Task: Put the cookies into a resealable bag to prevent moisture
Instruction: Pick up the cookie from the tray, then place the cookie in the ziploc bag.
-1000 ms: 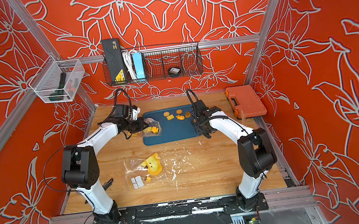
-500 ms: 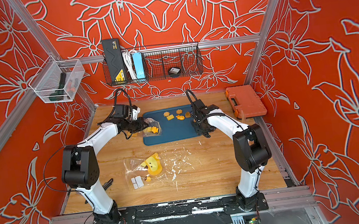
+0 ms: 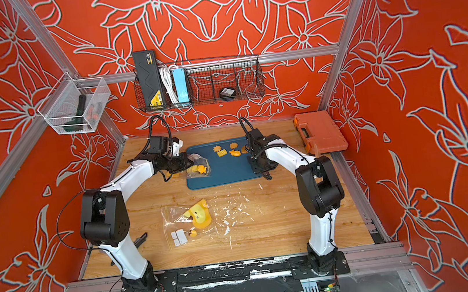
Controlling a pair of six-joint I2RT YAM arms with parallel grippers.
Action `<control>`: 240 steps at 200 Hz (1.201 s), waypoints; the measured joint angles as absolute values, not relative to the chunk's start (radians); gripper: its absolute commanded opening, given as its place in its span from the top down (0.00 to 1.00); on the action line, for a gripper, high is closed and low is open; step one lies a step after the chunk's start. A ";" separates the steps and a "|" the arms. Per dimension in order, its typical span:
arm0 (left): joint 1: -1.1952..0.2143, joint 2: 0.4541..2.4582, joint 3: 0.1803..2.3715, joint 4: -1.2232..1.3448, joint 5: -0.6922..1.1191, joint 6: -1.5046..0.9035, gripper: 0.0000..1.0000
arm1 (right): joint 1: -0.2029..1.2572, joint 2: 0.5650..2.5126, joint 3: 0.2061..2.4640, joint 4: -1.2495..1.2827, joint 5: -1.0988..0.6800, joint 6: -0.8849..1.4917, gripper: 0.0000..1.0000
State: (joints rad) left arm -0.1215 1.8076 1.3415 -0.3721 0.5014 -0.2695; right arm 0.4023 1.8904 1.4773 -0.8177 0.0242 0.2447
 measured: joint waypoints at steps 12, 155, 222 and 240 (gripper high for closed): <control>-0.121 1.808 1.341 -0.372 0.501 -0.269 1.00 | 0.401 1.899 1.487 -0.820 0.025 0.243 0.53; -0.121 1.808 1.341 -0.372 0.523 -0.269 1.00 | 0.440 1.631 1.322 -0.701 -0.084 0.236 0.64; -0.121 1.808 1.341 -0.372 0.527 -0.269 1.00 | 0.570 1.626 1.319 -0.567 -0.335 0.205 0.65; -0.121 1.808 1.341 -0.372 0.529 -0.269 1.00 | 0.593 1.663 1.339 -0.557 -0.376 0.201 0.66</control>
